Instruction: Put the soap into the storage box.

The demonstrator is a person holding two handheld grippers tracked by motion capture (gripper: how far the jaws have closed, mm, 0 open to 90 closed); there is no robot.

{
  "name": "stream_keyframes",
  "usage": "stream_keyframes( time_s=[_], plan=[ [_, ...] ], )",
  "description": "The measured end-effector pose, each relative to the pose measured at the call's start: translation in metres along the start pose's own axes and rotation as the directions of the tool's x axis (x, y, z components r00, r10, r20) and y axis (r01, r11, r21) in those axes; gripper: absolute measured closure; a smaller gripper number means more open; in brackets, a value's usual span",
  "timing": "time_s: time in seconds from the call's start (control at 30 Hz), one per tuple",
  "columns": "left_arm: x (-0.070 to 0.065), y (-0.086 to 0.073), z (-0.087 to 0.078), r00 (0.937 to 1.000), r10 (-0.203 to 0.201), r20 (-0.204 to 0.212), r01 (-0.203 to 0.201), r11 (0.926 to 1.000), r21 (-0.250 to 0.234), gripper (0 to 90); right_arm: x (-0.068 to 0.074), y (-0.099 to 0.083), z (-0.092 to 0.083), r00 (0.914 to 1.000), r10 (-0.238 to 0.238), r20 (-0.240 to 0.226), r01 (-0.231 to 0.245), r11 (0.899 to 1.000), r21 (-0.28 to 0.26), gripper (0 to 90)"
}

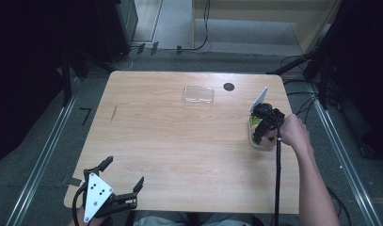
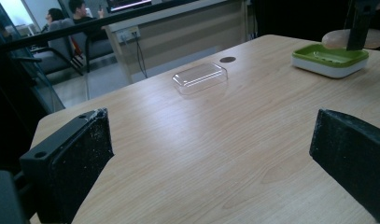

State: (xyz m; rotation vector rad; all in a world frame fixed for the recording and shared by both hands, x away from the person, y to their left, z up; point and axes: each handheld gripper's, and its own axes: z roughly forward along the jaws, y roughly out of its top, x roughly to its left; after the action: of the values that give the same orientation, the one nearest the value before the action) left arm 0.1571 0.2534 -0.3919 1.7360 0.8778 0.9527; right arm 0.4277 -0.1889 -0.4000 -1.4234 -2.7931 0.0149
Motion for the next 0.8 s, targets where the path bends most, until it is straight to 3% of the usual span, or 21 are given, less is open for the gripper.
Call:
stream_keyframes(
  time_s=[0.8],
  plan=[
    [0.0,0.0,0.0,1.0,0.0,0.0,0.0,1.0,0.0,0.0,-0.014,0.004,0.002,0.9976,0.069,0.001,-0.069,0.996,-0.048,33.5]
  ],
)
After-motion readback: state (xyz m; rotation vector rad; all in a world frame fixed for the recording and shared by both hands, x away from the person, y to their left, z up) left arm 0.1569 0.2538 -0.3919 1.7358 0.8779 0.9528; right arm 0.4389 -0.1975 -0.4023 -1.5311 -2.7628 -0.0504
